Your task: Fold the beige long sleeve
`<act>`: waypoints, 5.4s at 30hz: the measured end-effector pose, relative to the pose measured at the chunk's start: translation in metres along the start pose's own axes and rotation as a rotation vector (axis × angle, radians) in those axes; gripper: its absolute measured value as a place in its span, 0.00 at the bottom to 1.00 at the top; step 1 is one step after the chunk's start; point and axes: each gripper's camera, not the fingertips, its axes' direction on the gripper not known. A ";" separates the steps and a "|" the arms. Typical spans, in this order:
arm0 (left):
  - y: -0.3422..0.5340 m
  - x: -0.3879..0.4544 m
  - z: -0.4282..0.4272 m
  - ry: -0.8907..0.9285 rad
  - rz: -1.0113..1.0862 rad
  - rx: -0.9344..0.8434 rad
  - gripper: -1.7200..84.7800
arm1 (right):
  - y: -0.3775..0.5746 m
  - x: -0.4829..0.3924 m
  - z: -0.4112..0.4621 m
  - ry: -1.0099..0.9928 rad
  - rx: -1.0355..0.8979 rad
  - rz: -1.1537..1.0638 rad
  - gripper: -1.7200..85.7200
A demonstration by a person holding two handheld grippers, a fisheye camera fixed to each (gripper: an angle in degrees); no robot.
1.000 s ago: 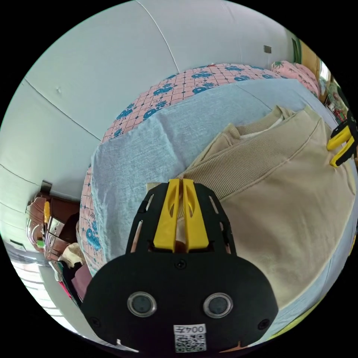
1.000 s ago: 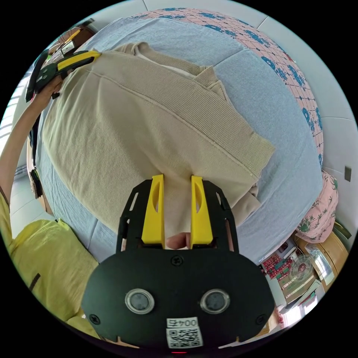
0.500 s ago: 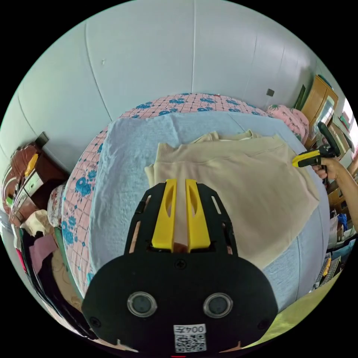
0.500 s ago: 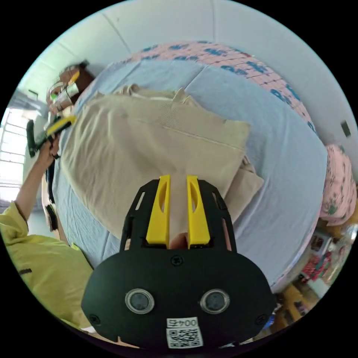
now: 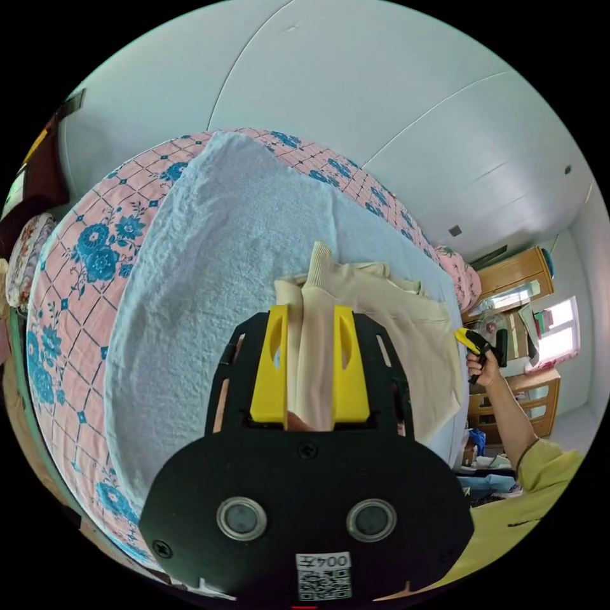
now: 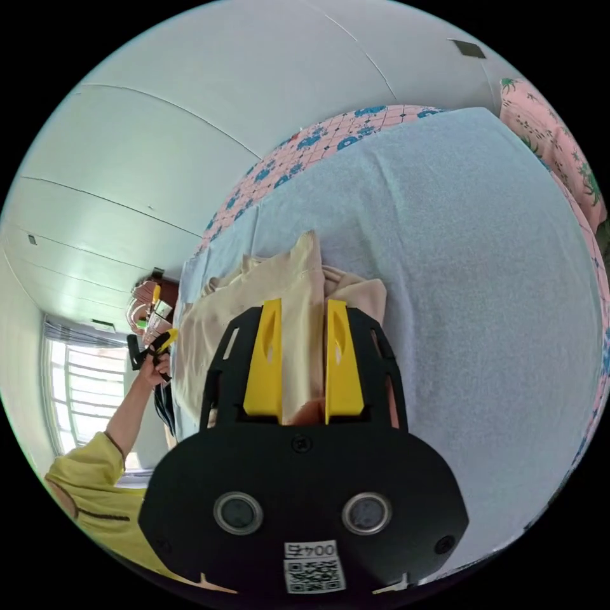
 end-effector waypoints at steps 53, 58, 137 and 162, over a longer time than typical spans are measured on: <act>0.315 -0.096 0.036 0.111 0.157 -0.055 0.10 | 0.213 -0.070 -0.272 -0.054 0.037 0.320 0.11; 0.354 -0.064 0.034 -0.068 0.273 0.020 0.16 | 0.209 -0.107 -0.302 0.131 0.050 0.147 0.19; 0.469 0.198 0.101 0.077 0.343 0.356 0.03 | 0.076 -0.341 0.129 0.121 -0.310 -0.180 0.09; 0.445 -0.173 -0.040 0.700 -0.614 0.428 0.04 | 0.254 -0.462 0.492 0.373 -0.396 -0.353 0.13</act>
